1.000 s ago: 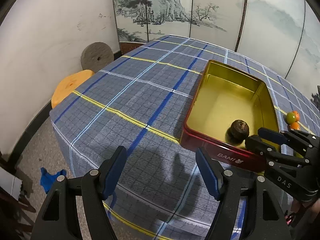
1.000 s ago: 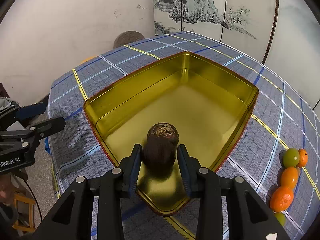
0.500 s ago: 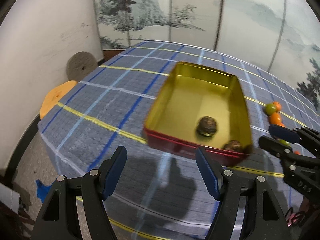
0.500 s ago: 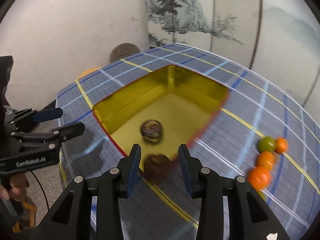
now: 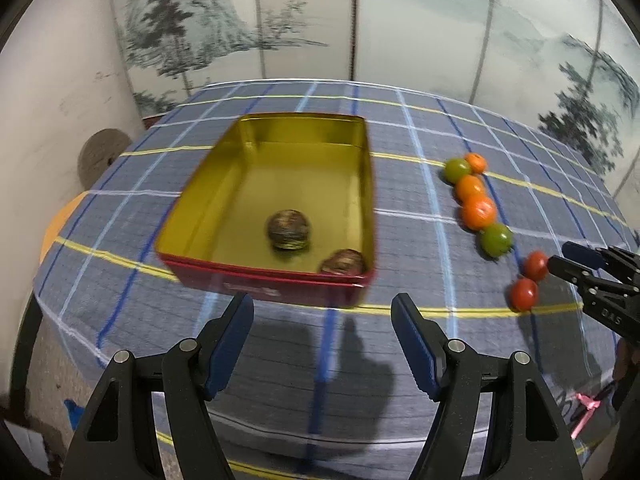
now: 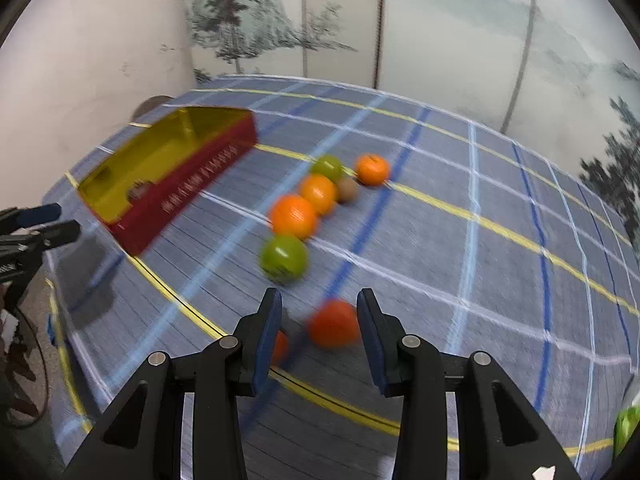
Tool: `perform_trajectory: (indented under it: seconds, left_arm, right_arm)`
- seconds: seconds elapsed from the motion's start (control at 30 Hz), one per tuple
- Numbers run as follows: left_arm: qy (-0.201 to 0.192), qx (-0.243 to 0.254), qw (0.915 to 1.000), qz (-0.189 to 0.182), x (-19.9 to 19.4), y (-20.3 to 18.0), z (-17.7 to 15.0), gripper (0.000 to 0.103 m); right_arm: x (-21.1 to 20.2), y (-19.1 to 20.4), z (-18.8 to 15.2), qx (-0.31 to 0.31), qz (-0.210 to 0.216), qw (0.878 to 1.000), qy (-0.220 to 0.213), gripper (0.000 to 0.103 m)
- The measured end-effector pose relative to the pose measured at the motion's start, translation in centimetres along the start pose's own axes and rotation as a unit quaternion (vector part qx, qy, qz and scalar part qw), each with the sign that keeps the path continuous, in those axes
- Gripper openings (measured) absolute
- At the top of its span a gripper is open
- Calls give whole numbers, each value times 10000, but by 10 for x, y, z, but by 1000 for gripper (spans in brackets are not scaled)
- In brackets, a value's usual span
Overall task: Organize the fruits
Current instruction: 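Move the open right gripper back toward the fruit row, then grasp a red tomato with the right gripper and lift it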
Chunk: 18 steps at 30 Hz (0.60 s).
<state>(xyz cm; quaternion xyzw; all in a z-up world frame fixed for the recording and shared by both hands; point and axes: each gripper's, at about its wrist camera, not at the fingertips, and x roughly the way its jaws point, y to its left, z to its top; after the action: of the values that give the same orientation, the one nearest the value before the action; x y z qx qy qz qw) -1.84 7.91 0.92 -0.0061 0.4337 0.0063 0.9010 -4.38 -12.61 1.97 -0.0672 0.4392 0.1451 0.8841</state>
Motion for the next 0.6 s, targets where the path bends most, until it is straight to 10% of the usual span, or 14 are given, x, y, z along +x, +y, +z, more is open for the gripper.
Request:
perform_trajectory:
  seconds: [0.6]
  left_arm:
    - [197,419,9988,-127,10,-43,-7,72]
  right_arm:
    - [33,-13,-15,57,320,9994,70,41]
